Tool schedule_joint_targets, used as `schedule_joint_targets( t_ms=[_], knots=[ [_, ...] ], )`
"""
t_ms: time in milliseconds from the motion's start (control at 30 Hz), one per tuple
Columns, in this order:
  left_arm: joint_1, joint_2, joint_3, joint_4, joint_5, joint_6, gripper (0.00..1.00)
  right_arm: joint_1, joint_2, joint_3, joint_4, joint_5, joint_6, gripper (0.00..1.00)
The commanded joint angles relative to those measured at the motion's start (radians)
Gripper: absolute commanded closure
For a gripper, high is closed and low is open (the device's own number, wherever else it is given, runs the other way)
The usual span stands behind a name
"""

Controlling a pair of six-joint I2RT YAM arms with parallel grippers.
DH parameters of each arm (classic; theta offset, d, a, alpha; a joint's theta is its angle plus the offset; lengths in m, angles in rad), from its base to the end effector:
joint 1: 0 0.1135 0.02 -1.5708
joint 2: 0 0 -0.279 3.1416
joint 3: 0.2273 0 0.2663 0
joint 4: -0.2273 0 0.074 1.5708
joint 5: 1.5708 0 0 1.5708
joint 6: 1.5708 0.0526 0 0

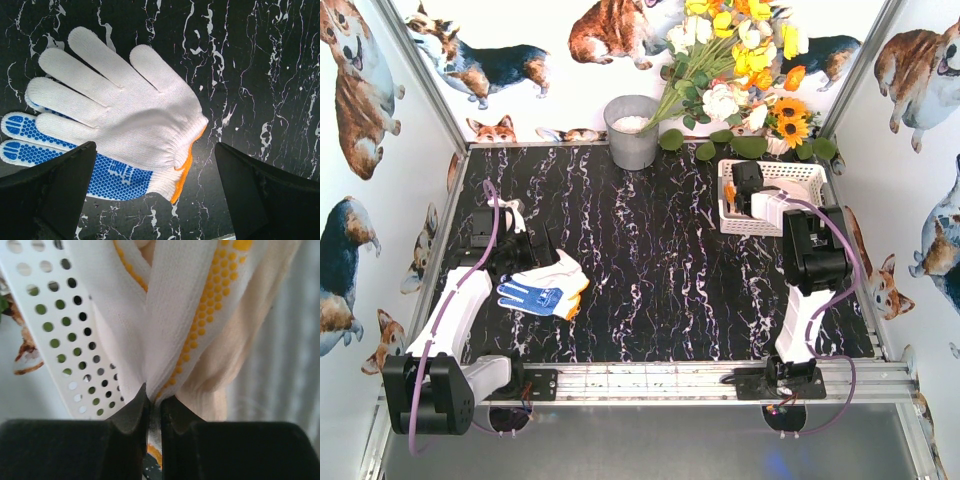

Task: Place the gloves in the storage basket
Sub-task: Place the glove in the bin.

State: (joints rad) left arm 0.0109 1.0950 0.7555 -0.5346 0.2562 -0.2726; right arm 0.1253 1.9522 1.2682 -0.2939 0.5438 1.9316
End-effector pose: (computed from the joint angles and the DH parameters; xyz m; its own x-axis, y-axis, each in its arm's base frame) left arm 0.2371 -0.0107 0.2359 -0.7795 -0.2689 -0.5657 -0.0600 0.9310 -0.3599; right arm 0.4294 0.0267 0.1563 0.4588 0.8648 -0.2042 0.7063 -0.2155 0.6743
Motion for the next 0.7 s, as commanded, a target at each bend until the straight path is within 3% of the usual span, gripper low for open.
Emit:
schedule_joint_targets(
  t_ms=[0,100,167,300,467,567,667],
  knots=[
    [0.014,0.002,0.008,0.024,0.014,0.006,0.02,0.011,0.017,0.027,-0.043,-0.004,0.061,1.00],
    [0.014,0.000,0.008,0.024,0.012,0.006,0.02,0.011,0.018,0.026,-0.039,-0.009,0.041,0.98],
    [0.014,0.002,0.008,0.024,0.013,0.006,0.02,0.011,0.017,0.031,-0.028,-0.020,0.013,0.91],
    [0.014,-0.001,0.008,0.024,0.012,0.007,0.02,0.011,-0.005,0.057,-0.021,-0.037,-0.081,0.63],
    [0.014,-0.004,0.008,0.024,0.010,0.008,0.02,0.010,-0.076,0.086,-0.105,0.001,-0.176,0.39],
    [0.015,-0.003,0.008,0.024,0.012,0.009,0.02,0.003,-0.132,0.056,-0.118,-0.002,-0.206,0.30],
    [0.015,-0.003,0.008,0.024,0.013,0.008,0.02,-0.013,-0.198,0.001,-0.092,-0.045,-0.242,0.30]
  ],
)
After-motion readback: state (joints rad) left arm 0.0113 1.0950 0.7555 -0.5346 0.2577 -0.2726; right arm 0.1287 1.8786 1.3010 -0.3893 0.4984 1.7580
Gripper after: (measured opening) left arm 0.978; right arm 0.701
